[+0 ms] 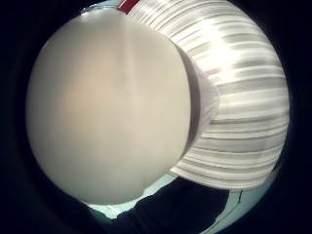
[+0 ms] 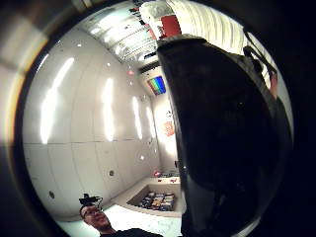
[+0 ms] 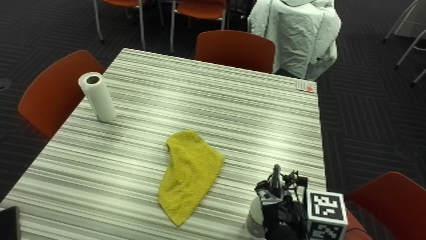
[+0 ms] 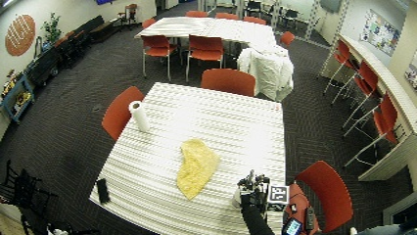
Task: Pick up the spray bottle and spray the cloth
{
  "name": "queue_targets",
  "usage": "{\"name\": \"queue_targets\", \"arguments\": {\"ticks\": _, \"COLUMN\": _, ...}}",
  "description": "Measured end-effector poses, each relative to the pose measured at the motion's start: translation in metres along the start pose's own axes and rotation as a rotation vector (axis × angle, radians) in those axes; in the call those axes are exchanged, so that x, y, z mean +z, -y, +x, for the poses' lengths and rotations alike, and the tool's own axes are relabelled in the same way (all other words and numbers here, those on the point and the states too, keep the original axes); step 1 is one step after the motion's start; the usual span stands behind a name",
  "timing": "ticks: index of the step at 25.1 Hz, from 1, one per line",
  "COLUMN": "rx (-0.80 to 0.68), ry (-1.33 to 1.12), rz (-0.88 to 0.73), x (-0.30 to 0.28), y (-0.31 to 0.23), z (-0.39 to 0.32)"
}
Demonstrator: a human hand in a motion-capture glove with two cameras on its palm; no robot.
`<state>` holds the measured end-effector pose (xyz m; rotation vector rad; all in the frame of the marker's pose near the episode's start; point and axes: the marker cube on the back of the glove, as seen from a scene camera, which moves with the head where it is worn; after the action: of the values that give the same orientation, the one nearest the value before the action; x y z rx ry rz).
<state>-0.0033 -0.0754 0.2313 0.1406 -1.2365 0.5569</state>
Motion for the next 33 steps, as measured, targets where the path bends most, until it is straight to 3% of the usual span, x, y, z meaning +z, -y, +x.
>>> {"name": "queue_targets", "arguments": {"ticks": 10, "rx": -0.102, "ry": 0.006, "rz": -0.060, "x": -0.013, "y": -0.006, "z": -0.110}}
{"name": "queue_targets", "arguments": {"ticks": 19, "rx": -0.084, "ry": -0.043, "rz": -0.119, "x": 0.009, "y": -0.006, "z": -0.109}}
{"name": "queue_targets", "arguments": {"ticks": 27, "rx": -0.058, "ry": -0.104, "rz": -0.319, "x": 0.074, "y": -0.010, "z": -0.121}}
{"name": "queue_targets", "arguments": {"ticks": 33, "rx": -0.035, "ry": -0.134, "rz": -0.357, "x": 0.086, "y": 0.000, "z": -0.108}}
